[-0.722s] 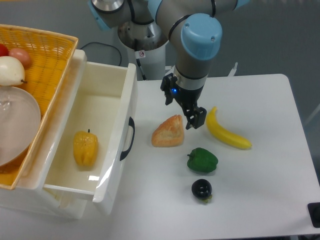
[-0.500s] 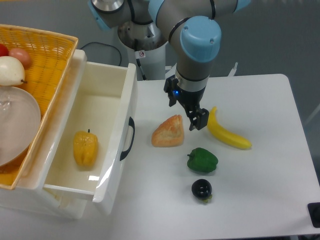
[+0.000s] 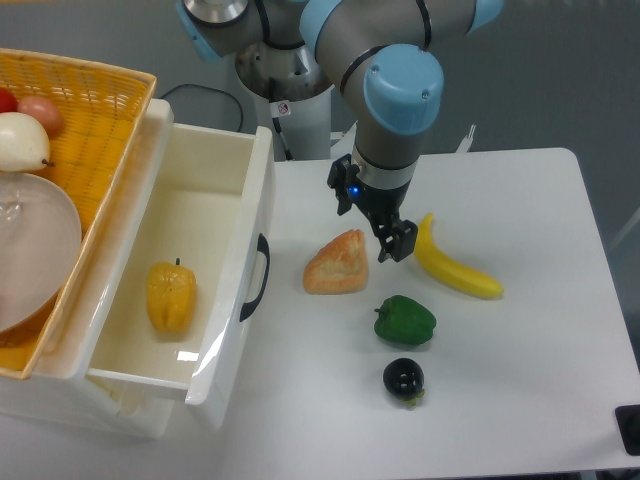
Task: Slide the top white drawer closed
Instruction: 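Raise the gripper slightly above the bread roll and banana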
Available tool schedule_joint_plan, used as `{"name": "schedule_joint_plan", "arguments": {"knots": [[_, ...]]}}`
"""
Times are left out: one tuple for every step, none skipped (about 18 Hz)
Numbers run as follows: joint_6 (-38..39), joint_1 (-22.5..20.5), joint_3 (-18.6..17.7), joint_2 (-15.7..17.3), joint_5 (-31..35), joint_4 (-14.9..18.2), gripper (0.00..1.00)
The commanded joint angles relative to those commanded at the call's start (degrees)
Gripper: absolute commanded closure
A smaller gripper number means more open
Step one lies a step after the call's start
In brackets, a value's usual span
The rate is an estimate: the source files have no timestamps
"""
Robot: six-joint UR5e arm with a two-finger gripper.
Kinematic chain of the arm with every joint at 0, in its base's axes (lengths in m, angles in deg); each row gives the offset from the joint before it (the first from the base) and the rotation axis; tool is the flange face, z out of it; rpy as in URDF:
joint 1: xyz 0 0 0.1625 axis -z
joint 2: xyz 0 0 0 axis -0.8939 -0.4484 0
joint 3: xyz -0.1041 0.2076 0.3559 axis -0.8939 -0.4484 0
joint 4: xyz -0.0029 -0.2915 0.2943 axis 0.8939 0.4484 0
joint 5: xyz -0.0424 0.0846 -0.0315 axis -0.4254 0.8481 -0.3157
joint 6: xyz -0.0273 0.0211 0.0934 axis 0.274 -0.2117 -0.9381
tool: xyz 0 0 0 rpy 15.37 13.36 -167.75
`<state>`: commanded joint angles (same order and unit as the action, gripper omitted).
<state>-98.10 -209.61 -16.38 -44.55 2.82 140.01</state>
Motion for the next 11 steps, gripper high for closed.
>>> {"name": "schedule_joint_plan", "arguments": {"knots": [[-0.09,-0.17,-0.26,0.09,0.00,0.09,0.00],[0.00,-0.35,-0.70,0.09,0.00,0.00,0.00],[0.00,-0.53,-0.79,0.09,-0.09,-0.09,0.00],[0.00,-0.62,-1.14,0.18,-0.09,-0.18,0.00],[0.00,-0.62,-1.23,0.09,0.00,-0.18,0.00],[0.17,-0.62,-1.23,0.09,0.09,-0.26,0.00],[0.44,-0.79,-1.23,-0.09,0.17,-0.44,0.00],[0.88,-1.05,-1.15,-0.26,0.18,-1.22,0.00],[1.31,-1.84,-1.15,-0.61,0.26,-2.45,0.00],[1.84,-2.37,-1.15,-1.14,0.18,-3.59,0.00],[2.80,-2.98,-1.15,-1.23,0.26,-4.39,0.00]]}}
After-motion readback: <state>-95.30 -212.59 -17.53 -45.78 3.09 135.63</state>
